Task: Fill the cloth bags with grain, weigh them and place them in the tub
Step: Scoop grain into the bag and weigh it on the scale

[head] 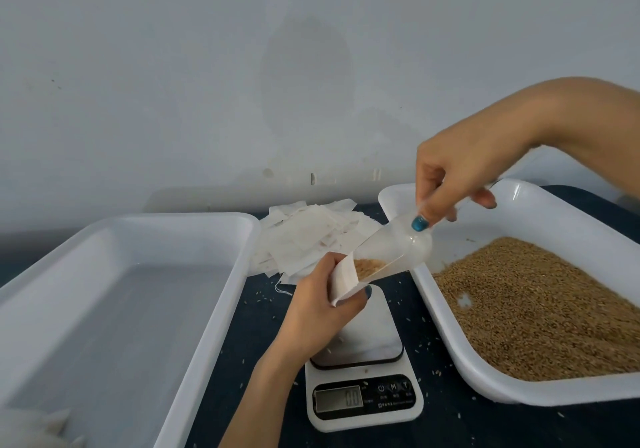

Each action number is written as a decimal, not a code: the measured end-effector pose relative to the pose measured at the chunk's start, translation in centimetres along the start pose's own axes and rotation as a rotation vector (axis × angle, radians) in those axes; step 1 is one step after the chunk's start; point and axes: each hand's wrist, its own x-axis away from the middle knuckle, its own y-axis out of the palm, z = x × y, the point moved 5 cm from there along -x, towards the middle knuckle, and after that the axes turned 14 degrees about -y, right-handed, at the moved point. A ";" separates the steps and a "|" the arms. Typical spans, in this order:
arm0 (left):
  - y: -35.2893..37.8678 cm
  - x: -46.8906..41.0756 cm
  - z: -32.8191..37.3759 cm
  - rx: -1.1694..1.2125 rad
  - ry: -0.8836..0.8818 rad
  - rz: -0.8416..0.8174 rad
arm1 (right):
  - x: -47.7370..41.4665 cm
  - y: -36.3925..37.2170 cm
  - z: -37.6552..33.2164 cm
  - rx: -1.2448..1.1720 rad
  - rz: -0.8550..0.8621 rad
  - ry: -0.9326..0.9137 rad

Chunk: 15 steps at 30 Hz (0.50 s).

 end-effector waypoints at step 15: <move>-0.3 0.3 0.7 0.095 -0.007 -0.076 | 0.5 7.8 6.4 -0.520 0.209 -0.177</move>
